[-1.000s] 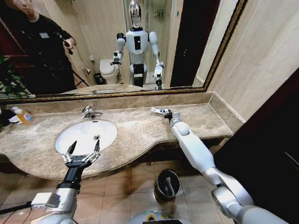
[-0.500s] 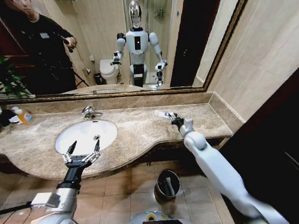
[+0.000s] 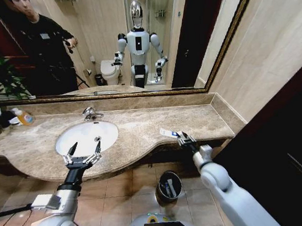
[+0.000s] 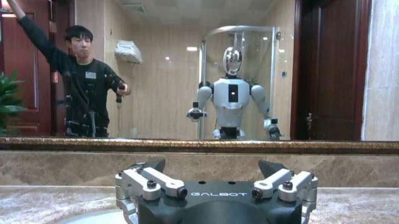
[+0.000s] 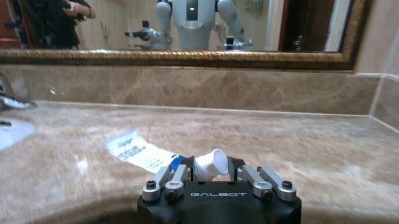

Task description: Pick up the trash from the sink and place it in the trash bin.

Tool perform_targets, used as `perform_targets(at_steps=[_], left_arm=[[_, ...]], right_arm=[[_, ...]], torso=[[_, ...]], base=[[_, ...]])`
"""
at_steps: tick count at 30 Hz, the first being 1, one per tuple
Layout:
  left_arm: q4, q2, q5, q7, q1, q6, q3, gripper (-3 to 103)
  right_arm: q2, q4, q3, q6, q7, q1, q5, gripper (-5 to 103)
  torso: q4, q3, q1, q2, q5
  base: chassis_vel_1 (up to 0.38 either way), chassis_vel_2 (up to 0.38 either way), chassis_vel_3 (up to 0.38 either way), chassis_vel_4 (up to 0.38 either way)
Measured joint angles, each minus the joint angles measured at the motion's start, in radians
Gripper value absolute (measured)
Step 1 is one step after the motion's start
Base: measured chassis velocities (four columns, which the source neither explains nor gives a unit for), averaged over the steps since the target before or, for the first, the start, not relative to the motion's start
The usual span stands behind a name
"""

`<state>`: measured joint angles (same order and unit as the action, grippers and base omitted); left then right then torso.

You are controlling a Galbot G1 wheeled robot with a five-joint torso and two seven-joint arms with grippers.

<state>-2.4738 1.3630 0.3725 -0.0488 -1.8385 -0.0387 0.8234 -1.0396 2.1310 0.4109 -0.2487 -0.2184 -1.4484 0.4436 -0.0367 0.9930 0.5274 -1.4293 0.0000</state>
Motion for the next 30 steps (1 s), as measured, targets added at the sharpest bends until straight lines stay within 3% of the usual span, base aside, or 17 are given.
perform_targets(at_steps=[7,12,20,22,30], left_arm=[[0.000,0.000,0.000,0.000,0.000,0.000,0.000,100],[0.000,0.000,0.000,0.000,0.000,0.000,0.000,100],[0.000,0.000,0.000,0.000,0.000,0.000,0.000,100],[0.000,0.000,0.000,0.000,0.000,0.000,0.000,100],[0.000,0.000,0.000,0.000,0.000,0.000,0.000,100]], right_arm=[[-0.057,-0.075,0.063,0.109,0.053,-0.131,-0.123,33],[-0.112,-0.212,0.049,0.198,0.066,-0.163,-0.206,33],[-0.198,-0.426,-0.016,0.235,0.079,-0.105,-0.295,33],[-0.241,-0.540,-0.025,0.272,0.089,-0.065,-0.360,33],[-0.330,-0.831,-0.027,0.354,0.094,0.033,-0.464,33]], torso=[[0.0000,0.000,0.000,0.000,-0.0001],[-0.0001,0.000,0.000,0.000,-0.0001],[-0.0001,0.000,0.000,0.000,0.0000],[-0.0001,0.000,0.000,0.000,-0.0001],[-0.0001,0.000,0.000,0.000,0.0000]], base=[[0.000,0.000,0.000,0.000],[0.000,0.000,0.000,0.000],[0.000,0.000,0.000,0.000],[0.000,0.000,0.000,0.000],[0.000,0.000,0.000,0.000]])
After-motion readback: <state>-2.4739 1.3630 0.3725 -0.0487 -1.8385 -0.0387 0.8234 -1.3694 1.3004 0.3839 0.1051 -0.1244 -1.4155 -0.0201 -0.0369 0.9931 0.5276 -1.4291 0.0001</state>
